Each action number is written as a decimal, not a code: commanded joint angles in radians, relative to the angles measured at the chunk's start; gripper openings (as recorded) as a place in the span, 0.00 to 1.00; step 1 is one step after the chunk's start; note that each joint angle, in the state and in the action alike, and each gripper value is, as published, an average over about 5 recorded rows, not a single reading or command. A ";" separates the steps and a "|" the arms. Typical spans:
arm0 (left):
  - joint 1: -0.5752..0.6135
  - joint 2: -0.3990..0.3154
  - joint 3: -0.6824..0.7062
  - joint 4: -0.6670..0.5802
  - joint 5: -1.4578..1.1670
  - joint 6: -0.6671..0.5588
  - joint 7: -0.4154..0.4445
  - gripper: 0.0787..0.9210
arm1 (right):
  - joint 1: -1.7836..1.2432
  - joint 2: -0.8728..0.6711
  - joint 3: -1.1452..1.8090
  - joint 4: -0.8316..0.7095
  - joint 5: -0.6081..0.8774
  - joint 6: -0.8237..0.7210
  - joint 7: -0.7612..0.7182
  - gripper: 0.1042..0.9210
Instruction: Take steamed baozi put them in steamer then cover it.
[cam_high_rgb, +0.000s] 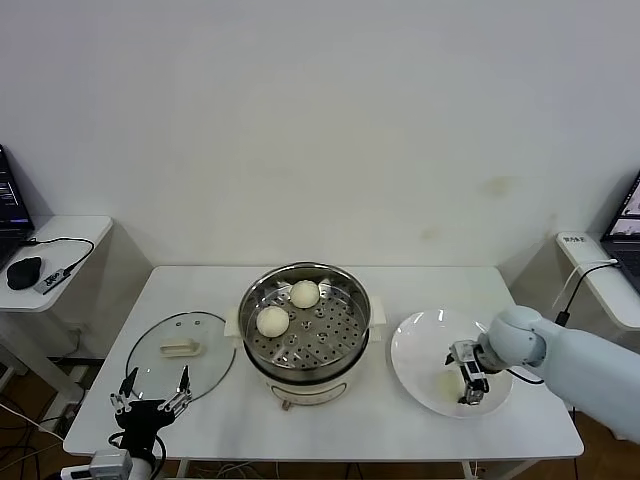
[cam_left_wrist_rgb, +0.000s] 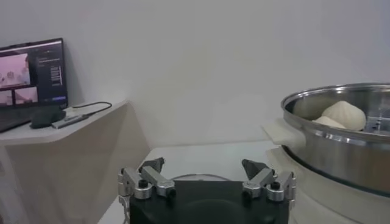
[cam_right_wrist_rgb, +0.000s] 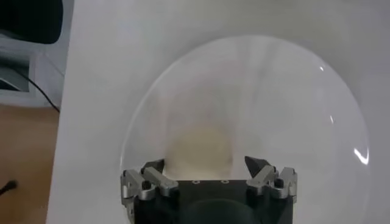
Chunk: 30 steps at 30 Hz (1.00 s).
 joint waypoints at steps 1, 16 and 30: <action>0.000 -0.001 0.001 0.001 0.000 -0.001 -0.001 0.88 | -0.016 0.024 0.006 -0.019 -0.004 -0.008 0.002 0.75; -0.004 0.000 0.004 -0.001 0.000 0.001 0.000 0.88 | 0.097 -0.034 -0.007 0.016 0.039 -0.014 -0.056 0.61; -0.008 0.005 0.009 -0.015 -0.004 0.001 0.002 0.88 | 0.712 -0.004 -0.272 0.041 0.265 -0.009 -0.113 0.62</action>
